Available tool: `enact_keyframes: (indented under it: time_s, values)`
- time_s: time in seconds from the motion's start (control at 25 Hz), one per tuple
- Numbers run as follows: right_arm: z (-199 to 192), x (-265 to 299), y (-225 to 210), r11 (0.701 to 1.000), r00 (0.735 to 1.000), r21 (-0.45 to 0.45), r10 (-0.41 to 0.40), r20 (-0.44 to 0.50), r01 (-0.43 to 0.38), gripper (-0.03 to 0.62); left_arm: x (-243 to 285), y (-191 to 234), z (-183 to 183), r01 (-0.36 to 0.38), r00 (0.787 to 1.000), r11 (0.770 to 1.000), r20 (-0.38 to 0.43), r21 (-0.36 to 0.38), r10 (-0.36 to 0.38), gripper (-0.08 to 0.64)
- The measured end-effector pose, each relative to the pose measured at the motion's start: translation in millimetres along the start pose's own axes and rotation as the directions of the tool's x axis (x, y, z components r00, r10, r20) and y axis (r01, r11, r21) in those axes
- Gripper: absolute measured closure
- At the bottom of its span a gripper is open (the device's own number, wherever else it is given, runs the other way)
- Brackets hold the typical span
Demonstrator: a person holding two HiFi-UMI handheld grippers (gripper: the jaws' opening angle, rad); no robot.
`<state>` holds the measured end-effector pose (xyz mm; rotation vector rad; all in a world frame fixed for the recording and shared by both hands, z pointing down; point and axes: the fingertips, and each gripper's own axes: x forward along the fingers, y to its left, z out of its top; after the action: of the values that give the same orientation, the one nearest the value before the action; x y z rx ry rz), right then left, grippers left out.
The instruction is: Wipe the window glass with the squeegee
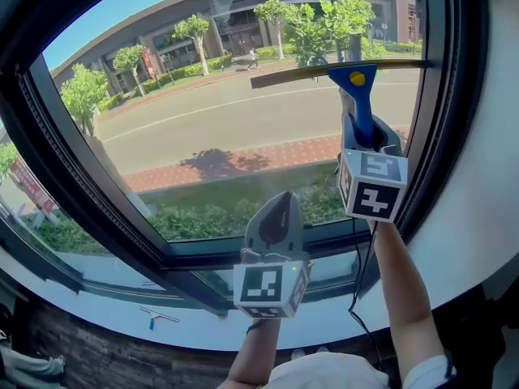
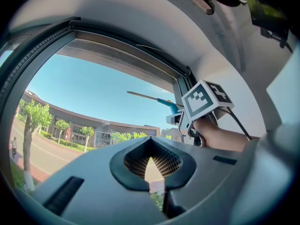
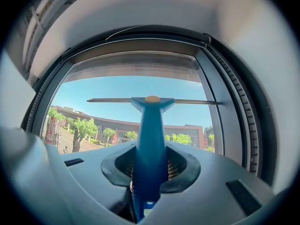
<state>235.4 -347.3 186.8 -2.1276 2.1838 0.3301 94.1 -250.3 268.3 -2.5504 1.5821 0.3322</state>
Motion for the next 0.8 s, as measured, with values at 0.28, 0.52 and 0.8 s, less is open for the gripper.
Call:
enact_keyframes:
  time_s: [0.28, 0.52, 0.8]
  values:
    - [-29, -10, 2, 1.0, 0.999, 0.013, 0.0, -0.034, 0.001, 0.483, 0, 0, -8, 0.005, 1.0, 1.0, -0.009, -0.007, -0.005, 0.566]
    - [-52, -22, 2, 1.0, 0.998, 0.017, 0.006, -0.065, -0.004, 0.483, -2, -2, -17, 0.012, 0.999, 1.0, -0.035, -0.019, -0.012, 0.566]
    - [-76, -33, 3, 1.0, 0.994, 0.031, 0.008, -0.108, -0.005, 0.483, -2, -5, -25, 0.009, 0.998, 0.999, -0.064, -0.034, -0.011, 0.566]
